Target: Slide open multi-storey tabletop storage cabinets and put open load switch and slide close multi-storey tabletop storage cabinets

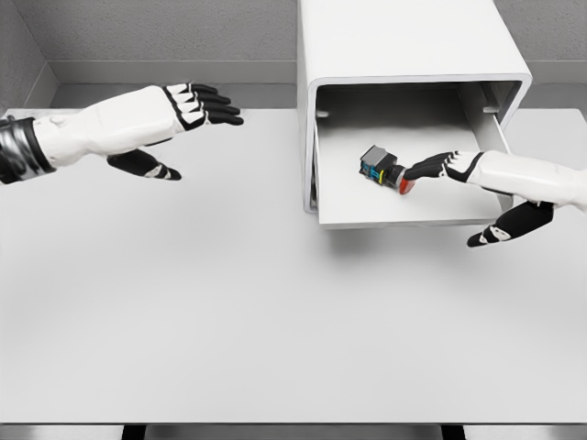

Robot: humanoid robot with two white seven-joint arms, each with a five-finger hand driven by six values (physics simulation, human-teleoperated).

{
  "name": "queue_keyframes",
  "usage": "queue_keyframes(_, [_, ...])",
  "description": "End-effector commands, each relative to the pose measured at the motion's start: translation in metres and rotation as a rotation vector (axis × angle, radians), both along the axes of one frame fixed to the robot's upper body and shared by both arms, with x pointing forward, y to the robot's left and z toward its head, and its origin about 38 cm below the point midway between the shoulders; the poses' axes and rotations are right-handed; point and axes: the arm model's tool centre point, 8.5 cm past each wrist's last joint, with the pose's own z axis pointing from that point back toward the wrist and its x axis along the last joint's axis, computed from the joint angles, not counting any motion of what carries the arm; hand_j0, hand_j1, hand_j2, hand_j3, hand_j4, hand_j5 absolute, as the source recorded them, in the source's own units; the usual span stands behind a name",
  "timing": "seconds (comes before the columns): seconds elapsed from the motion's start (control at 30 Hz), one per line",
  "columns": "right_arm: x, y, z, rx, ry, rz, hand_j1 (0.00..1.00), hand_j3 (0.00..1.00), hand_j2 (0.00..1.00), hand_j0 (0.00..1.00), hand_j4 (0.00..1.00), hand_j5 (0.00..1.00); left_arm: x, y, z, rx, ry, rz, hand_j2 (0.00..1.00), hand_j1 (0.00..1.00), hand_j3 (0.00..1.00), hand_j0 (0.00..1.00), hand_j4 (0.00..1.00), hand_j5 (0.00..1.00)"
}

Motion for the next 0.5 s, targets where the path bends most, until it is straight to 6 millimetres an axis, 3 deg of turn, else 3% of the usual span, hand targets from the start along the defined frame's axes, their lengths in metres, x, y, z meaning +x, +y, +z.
queue_keyframes(0.0, [0.001, 0.002, 0.001, 0.014, 0.002, 0.001, 1.00, 1.00, 1.00, 1.00, 1.00, 1.00, 0.001, 0.006, 0.000, 0.009, -0.003, 0.015, 1.00, 1.00, 1.00, 1.00, 1.00, 1.00])
queue_keyframes(0.47, [0.013, 0.013, 0.006, 0.034, -0.020, 0.018, 1.00, 1.00, 1.00, 1.00, 1.00, 1.00, 0.009, 0.021, -0.009, 0.027, 0.005, 0.066, 1.00, 1.00, 1.00, 1.00, 1.00, 1.00])
